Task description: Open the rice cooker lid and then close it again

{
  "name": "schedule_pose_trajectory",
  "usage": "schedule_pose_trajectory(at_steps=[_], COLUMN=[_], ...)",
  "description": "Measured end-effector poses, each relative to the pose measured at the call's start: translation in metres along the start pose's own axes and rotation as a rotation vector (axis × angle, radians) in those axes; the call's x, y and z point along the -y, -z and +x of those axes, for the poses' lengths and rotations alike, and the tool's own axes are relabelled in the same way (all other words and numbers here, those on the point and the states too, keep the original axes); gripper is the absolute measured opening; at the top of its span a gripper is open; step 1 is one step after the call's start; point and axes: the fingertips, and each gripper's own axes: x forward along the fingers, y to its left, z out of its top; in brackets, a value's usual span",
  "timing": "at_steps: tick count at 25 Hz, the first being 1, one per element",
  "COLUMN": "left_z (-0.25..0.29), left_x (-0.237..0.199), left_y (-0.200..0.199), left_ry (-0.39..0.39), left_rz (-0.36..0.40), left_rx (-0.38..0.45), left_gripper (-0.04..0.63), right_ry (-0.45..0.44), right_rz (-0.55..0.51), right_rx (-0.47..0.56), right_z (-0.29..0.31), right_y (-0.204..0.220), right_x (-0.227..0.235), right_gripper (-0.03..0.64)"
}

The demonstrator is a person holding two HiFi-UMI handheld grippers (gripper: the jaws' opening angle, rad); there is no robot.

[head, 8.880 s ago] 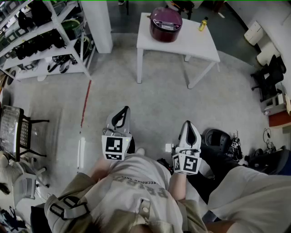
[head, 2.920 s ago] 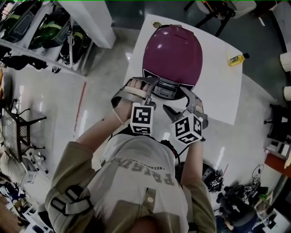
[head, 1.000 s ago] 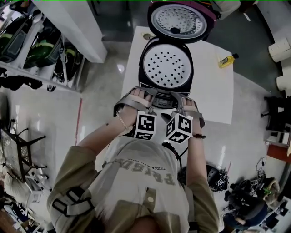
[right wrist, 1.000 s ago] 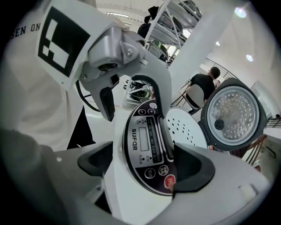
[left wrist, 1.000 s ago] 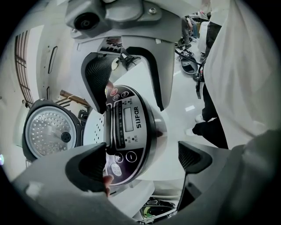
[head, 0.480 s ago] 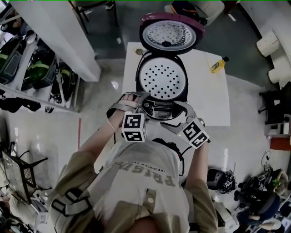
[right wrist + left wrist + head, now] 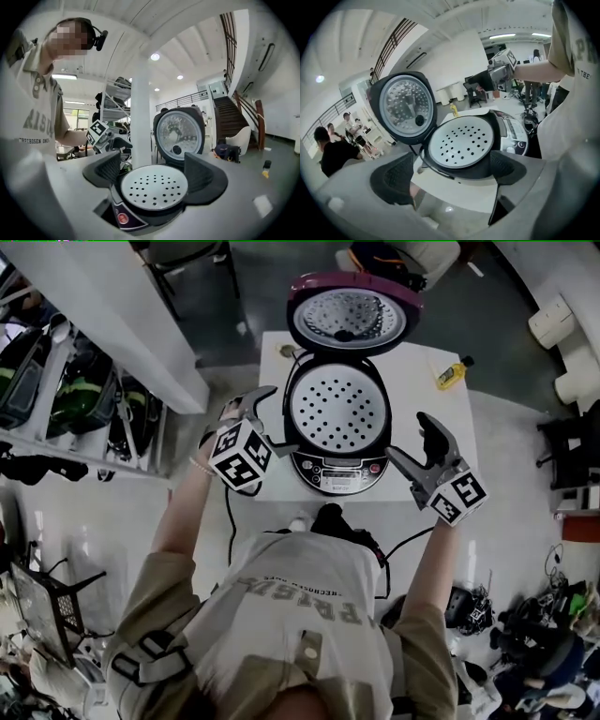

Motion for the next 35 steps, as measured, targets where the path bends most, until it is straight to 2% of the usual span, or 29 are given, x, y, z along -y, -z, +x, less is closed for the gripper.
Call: schedule_pose_trajectory(at_steps=[7,12,18,22,28,35], left_z=[-0.017,-0.018,0.003,0.015,0.029,0.026], left_x=[-0.113,-0.168,-0.195,-0.205,-0.206,-0.201], left_y=[-0.044,-0.085,-0.108,-0.11,-0.107,-0.108], left_ry=[-0.193,-0.27,-0.257,-0.256,-0.234,-0.23], left_rz=[0.078,0.137,0.179,0.216,0.233,0.239], left_rx=[-0.004,-0.015,-0.052,-0.099,-0.134,-0.132], left_gripper=[0.525,0.526,0.526,0.526,0.526,0.528], right_ry=[0.059,0.102,0.093,0.098,0.057,0.026], right_rz=[-0.213,-0.314,-0.411,-0.469,-0.479,-0.448], right_rx=[-0.092,-0.145,-0.277,-0.351,-0.384,-0.364], right_z=[0.041,0.079,0.122,0.14,0.153,0.149], right_y=[-0.052,-0.087,-0.094,-0.093,-0.089,-0.092], right_x=[0.074,0.117,0.138,0.146,0.144,0.138], right_gripper=[0.408,0.41,0.443,0.454,0.454,0.456])
